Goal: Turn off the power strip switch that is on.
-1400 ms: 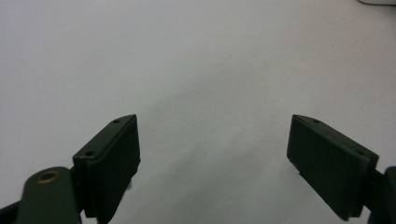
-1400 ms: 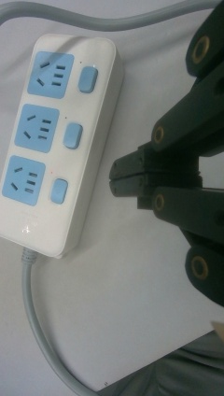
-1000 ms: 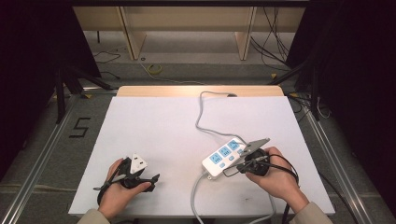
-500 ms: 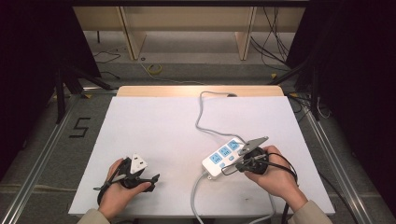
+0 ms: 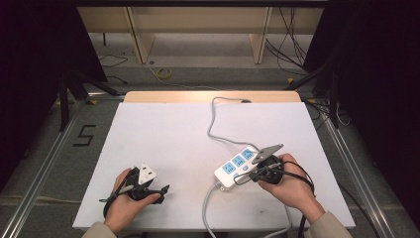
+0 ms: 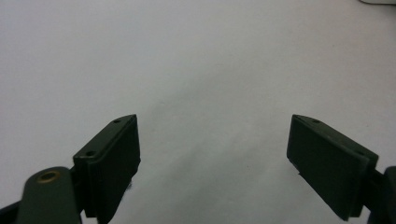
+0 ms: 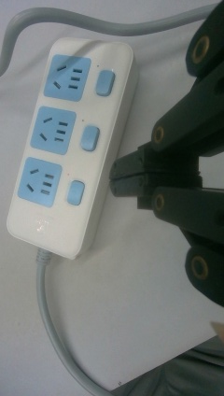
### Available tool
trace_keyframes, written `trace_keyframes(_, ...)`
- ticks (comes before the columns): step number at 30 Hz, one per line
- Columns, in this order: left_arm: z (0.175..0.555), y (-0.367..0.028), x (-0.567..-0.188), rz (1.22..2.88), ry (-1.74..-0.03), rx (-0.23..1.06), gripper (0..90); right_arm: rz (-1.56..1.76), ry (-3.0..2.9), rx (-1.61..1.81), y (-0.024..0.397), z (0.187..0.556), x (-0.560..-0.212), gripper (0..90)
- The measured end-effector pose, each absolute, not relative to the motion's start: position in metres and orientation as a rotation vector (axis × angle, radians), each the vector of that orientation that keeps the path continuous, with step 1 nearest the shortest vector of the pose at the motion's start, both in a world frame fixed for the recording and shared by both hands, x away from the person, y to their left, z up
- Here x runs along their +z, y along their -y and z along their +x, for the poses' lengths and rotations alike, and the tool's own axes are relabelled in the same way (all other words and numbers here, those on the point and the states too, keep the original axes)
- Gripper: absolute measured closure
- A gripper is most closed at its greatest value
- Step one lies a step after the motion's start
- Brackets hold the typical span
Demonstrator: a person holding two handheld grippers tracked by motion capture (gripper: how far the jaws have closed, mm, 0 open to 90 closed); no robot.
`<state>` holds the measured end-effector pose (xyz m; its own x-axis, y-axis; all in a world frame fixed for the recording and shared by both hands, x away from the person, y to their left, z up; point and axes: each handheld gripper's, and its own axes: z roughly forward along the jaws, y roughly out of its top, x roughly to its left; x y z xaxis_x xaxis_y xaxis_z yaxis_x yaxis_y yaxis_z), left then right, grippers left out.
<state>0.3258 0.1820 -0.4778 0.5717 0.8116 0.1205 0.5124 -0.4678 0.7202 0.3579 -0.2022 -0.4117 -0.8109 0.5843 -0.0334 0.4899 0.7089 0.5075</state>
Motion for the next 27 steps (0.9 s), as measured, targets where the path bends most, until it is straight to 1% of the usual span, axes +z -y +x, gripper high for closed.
trace_keyframes(27,0.3257,-0.1817,-0.4778,2.170,-1.049,0.606,17.4,0.864,-2.728,0.721,0.1966,0.3617,-0.4095,90.0)
